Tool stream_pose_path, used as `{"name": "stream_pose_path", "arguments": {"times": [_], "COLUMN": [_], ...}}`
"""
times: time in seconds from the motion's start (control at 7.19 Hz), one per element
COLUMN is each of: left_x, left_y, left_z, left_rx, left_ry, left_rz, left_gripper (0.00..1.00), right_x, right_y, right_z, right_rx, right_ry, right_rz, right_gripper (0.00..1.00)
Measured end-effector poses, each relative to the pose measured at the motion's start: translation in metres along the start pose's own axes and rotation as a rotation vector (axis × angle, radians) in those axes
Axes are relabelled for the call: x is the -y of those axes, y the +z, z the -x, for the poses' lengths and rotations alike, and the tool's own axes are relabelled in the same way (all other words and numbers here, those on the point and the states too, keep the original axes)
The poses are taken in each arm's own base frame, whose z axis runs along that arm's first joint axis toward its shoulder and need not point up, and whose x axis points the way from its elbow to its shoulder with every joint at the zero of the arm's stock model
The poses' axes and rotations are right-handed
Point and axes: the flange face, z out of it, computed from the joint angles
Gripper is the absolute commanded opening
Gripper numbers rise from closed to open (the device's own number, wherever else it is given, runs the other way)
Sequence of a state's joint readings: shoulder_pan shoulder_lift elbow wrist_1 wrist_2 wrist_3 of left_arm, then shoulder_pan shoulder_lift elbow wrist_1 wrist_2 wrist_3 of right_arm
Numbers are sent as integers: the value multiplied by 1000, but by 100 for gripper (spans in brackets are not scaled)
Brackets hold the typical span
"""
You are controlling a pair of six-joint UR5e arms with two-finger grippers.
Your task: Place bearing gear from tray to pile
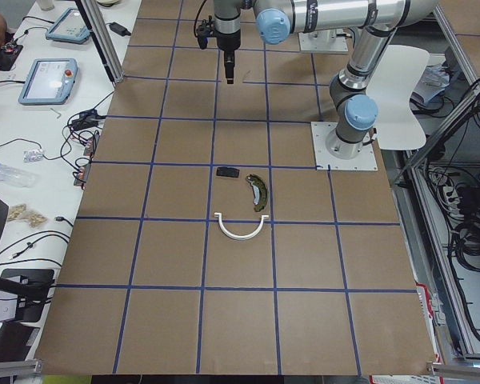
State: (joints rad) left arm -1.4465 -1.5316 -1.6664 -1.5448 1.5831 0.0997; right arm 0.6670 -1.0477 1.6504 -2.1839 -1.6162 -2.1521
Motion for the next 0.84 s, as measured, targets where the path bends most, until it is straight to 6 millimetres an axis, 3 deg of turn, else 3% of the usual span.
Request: {"name": "stream_pose_path", "arguments": {"times": [0.28,0.84], "left_x": [0,-1], "left_y": [0,1], "left_z": [-1,-3], "left_rx": [0,0], "left_ry": [1,4], "left_rz": [1,1], "left_gripper": [100,100], "right_x": [5,-1], "right_y": [16,34], "right_z": [4,23], "right_rx": [-4,17], "right_ry": [-85,-145], "right_rz": [-30,26], "right_gripper": [89,65]}}
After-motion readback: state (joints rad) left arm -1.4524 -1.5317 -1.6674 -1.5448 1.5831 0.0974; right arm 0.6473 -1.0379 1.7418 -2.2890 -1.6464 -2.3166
